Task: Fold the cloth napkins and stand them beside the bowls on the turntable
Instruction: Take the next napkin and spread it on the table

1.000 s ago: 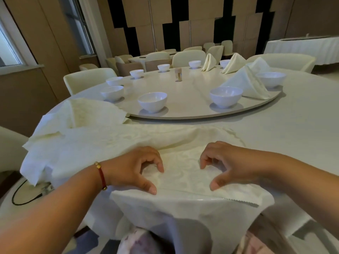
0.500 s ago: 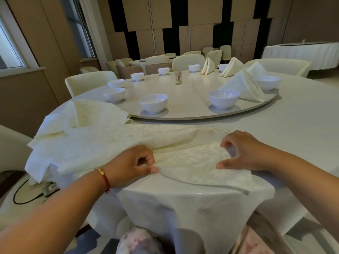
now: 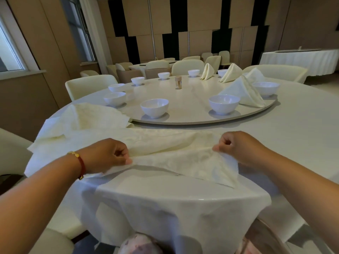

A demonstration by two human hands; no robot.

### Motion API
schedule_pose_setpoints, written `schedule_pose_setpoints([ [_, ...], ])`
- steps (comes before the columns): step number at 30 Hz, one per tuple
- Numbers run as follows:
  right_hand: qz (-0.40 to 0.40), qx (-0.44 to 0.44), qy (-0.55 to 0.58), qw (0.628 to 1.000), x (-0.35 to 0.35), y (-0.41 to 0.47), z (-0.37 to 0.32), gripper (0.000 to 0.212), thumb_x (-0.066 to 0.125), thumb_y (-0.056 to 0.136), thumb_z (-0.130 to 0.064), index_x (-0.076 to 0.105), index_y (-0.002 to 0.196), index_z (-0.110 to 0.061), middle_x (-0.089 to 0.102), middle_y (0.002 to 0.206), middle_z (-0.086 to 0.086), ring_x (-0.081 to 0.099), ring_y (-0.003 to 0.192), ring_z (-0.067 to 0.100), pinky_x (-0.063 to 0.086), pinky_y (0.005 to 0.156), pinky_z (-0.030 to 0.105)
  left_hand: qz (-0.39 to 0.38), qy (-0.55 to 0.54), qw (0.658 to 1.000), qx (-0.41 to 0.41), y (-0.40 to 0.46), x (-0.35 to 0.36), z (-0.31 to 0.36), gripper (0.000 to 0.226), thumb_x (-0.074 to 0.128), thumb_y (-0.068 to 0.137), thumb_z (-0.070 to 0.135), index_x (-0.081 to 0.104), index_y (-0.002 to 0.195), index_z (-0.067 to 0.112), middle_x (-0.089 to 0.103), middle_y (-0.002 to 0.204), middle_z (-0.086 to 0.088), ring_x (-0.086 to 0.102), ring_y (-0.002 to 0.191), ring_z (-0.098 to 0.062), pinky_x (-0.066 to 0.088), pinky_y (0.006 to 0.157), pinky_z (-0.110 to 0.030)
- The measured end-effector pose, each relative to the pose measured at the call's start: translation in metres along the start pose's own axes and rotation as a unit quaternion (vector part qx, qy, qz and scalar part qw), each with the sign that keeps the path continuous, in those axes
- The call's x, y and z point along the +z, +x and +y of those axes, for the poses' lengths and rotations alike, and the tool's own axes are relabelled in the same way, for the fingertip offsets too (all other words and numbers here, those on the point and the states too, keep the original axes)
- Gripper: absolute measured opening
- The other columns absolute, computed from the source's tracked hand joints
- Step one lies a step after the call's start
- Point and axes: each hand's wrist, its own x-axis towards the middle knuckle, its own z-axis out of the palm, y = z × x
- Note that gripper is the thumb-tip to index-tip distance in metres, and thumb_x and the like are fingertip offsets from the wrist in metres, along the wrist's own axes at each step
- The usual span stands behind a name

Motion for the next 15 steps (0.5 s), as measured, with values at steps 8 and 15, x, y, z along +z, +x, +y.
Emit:
schedule_pose_setpoints([
  [8, 0.082, 0.054, 0.196, 0.976, -0.029, 0.073, -0.064, 0.032, 0.059, 0.095, -0.028, 0.046, 0.072, -0.010, 0.059, 0.056, 0.007, 0.060, 0.043, 0.016, 0.043, 0.042, 0.017, 0.092, -0.209, 0.966, -0.125, 0.044, -0.073, 0.016, 0.009, 0.054, 0.096, 0.009, 0.057, 0.088, 0.004, 0.070, 0.079, -0.027, 0.072, 0.067, -0.029, 0.060, 0.061, -0.033],
  [15, 0.143, 0.059, 0.229, 0.961, -0.032, 0.165, -0.093, 0.036, 0.060, 0.094, -0.034, 0.046, 0.067, -0.015, 0.068, 0.090, 0.017, 0.068, 0.091, 0.035, 0.054, 0.087, 0.044, 0.174, -0.237, 0.951, -0.098, 0.124, -0.118, 0.012, 0.019, 0.058, 0.093, 0.007, 0.058, 0.074, 0.006, 0.072, 0.069, -0.008, 0.068, 0.096, -0.028, 0.052, 0.095, -0.041],
])
